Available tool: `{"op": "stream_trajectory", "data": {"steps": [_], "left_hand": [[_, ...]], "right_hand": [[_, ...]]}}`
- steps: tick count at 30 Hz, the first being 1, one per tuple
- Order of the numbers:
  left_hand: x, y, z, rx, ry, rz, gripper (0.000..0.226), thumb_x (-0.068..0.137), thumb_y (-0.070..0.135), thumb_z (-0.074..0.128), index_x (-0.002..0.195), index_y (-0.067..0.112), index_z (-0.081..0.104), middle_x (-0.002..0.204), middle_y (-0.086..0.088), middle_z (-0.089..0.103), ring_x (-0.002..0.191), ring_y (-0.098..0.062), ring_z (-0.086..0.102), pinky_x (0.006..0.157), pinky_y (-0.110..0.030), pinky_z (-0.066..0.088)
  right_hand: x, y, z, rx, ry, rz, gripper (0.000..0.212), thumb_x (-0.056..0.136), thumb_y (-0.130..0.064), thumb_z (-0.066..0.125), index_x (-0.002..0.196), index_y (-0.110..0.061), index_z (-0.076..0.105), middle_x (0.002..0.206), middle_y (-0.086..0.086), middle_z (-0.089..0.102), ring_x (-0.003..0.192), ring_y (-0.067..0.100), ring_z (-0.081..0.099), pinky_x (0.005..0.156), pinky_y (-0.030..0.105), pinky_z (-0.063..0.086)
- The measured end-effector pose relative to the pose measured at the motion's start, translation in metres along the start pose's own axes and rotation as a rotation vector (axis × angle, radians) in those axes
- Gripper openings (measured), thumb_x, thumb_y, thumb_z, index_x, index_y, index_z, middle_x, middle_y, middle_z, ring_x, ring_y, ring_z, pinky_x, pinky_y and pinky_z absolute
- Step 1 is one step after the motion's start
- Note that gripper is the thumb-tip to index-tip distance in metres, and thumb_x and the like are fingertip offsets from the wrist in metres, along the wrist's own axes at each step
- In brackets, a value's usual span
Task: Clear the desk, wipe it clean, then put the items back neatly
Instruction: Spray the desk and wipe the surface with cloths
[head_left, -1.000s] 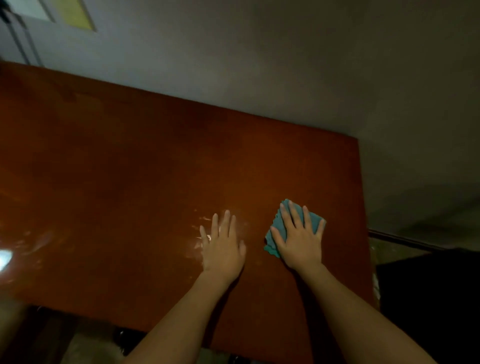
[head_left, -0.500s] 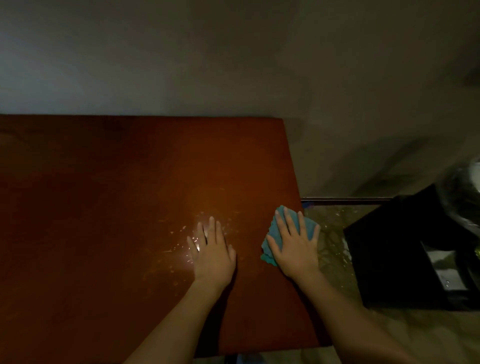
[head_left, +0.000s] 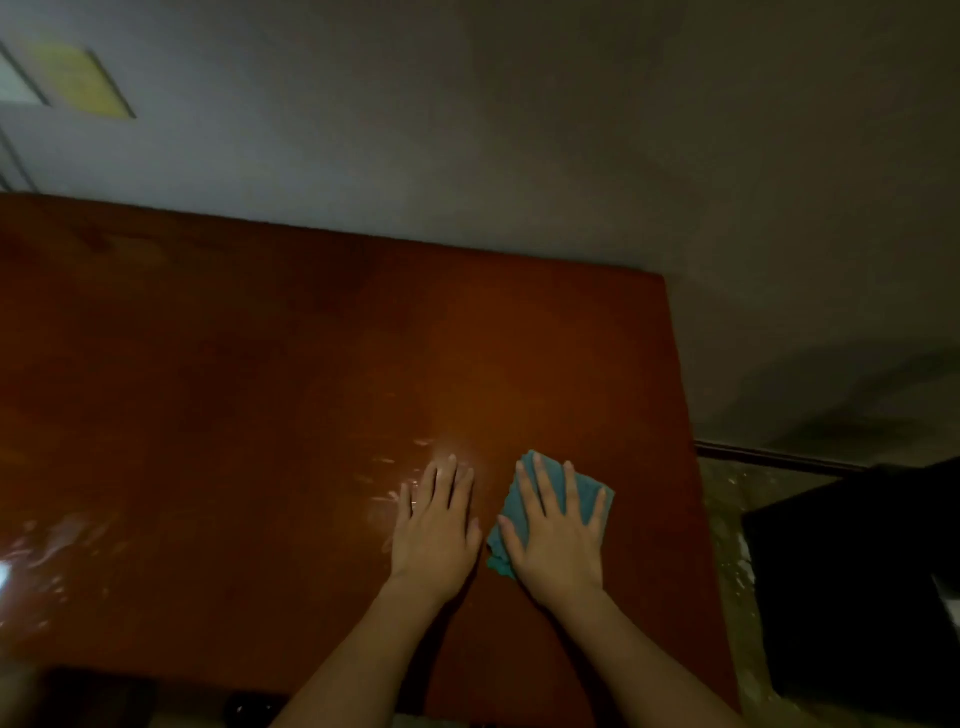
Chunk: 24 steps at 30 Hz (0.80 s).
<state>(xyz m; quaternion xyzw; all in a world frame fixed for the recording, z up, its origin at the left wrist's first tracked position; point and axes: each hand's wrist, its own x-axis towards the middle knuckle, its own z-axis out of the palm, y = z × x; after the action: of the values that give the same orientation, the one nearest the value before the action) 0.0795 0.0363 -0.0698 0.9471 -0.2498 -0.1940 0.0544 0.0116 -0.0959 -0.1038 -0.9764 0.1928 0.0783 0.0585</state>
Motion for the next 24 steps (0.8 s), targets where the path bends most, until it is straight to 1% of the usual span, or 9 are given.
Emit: {"op": "stream_trajectory", "data": {"steps": [5,9,11,14,15,17,19,22,24], "left_hand": [[-0.014,-0.08,-0.012,-0.045,0.039,-0.143,0.058,0.101,0.043,0.02,0.152,0.025,-0.001,0.159,0.001,-0.012,0.146,-0.019,-0.012,0.117,-0.042,-0.003],[-0.025,-0.151,-0.024,-0.08,0.065,-0.265,0.059,0.101,0.045,0.021,0.152,0.026,-0.002,0.159,0.001,-0.011,0.146,-0.019,-0.012,0.118,-0.042,-0.002],[-0.032,-0.188,-0.03,-0.11,0.077,-0.33,0.059,0.101,0.046,0.022,0.152,0.027,-0.002,0.159,0.002,-0.012,0.146,-0.02,-0.012,0.118,-0.042,-0.002],[-0.041,-0.238,-0.038,-0.151,0.098,-0.411,0.06,0.101,0.046,0.024,0.152,0.028,-0.002,0.159,0.002,-0.011,0.146,-0.02,-0.011,0.118,-0.042,-0.001],[-0.045,-0.254,-0.04,-0.163,0.105,-0.433,0.06,0.101,0.046,0.024,0.152,0.028,-0.002,0.159,0.002,-0.011,0.146,-0.019,-0.011,0.118,-0.041,-0.001],[-0.051,-0.285,-0.045,-0.177,0.118,-0.467,0.06,0.101,0.046,0.024,0.151,0.028,-0.001,0.159,0.002,-0.01,0.146,-0.019,-0.011,0.118,-0.04,-0.001],[-0.056,-0.317,-0.05,-0.196,0.131,-0.503,0.059,0.101,0.046,0.024,0.151,0.028,-0.001,0.159,0.001,-0.009,0.146,-0.019,-0.011,0.118,-0.04,-0.001],[-0.062,-0.369,-0.058,-0.222,0.162,-0.565,0.059,0.1,0.046,0.024,0.151,0.029,0.0,0.16,0.002,-0.009,0.146,-0.019,-0.011,0.118,-0.041,-0.002],[-0.066,-0.406,-0.063,-0.238,0.177,-0.591,0.059,0.1,0.046,0.025,0.151,0.029,0.0,0.16,0.002,-0.008,0.146,-0.019,-0.011,0.118,-0.04,-0.003]], "right_hand": [[0.028,-0.077,-0.001,-0.024,-0.024,-0.147,0.065,0.089,-0.058,0.031,0.141,-0.021,0.04,0.145,0.002,0.045,0.132,0.035,0.042,0.102,0.061,0.016],[0.046,-0.148,-0.001,-0.054,-0.048,-0.254,0.066,0.088,-0.058,0.031,0.142,-0.021,0.04,0.147,0.001,0.041,0.131,0.034,0.043,0.103,0.06,0.014],[0.052,-0.187,-0.001,-0.062,-0.057,-0.311,0.065,0.091,-0.059,0.023,0.143,-0.022,0.033,0.149,0.001,0.032,0.134,0.034,0.039,0.105,0.06,0.011],[0.062,-0.244,-0.001,-0.099,-0.085,-0.419,0.067,0.09,-0.061,0.013,0.147,-0.025,0.014,0.154,-0.001,0.012,0.142,0.032,0.018,0.107,0.06,-0.001],[0.065,-0.263,-0.001,-0.108,-0.081,-0.443,0.067,0.09,-0.06,0.015,0.147,-0.025,0.016,0.153,-0.001,0.014,0.142,0.033,0.021,0.107,0.061,0.001],[0.07,-0.301,0.0,-0.118,-0.097,-0.471,0.066,0.089,-0.058,0.025,0.144,-0.021,0.031,0.15,0.002,0.032,0.135,0.035,0.038,0.106,0.064,0.016],[0.073,-0.338,0.001,-0.127,-0.112,-0.518,0.066,0.088,-0.057,0.029,0.142,-0.02,0.04,0.146,0.003,0.043,0.131,0.036,0.044,0.102,0.066,0.026],[0.08,-0.395,0.001,-0.134,-0.129,-0.586,0.065,0.09,-0.056,0.026,0.141,-0.02,0.043,0.144,0.003,0.046,0.129,0.036,0.047,0.096,0.067,0.033],[0.084,-0.434,0.002,-0.15,-0.149,-0.61,0.065,0.095,-0.056,0.014,0.14,-0.02,0.044,0.144,0.003,0.047,0.128,0.036,0.047,0.095,0.068,0.034]]}}
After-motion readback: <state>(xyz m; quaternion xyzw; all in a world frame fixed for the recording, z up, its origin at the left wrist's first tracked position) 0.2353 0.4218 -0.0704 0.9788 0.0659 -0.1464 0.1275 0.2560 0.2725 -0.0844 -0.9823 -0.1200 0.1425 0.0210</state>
